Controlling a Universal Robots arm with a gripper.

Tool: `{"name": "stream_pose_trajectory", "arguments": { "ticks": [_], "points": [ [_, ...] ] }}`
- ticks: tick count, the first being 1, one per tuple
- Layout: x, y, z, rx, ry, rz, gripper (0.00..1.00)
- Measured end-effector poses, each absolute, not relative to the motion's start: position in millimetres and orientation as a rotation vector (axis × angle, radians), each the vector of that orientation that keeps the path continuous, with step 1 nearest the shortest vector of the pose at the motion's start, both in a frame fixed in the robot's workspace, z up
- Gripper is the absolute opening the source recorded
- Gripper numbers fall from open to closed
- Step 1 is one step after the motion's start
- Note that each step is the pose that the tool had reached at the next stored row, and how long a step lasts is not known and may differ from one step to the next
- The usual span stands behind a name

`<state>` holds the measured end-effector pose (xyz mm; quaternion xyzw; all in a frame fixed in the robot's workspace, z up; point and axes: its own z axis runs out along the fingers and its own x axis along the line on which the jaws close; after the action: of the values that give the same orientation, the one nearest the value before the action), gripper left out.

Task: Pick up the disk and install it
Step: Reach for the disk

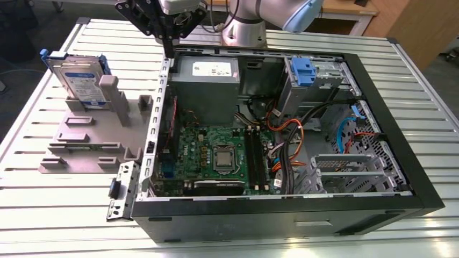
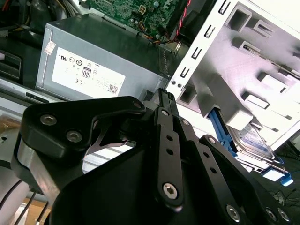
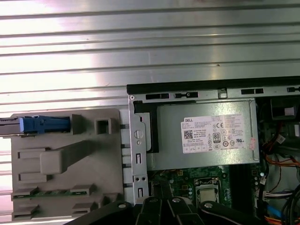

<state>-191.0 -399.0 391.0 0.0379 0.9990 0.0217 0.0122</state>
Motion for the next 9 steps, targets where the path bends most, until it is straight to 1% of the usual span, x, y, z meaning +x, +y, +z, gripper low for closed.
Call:
{"name": "stream_pose_trajectory", "arguments": {
  "ticks": [9],
  "points": [
    [-194.4,-398.9,390.9,0.118,3.115,0.067,0.11]
  ]
}}
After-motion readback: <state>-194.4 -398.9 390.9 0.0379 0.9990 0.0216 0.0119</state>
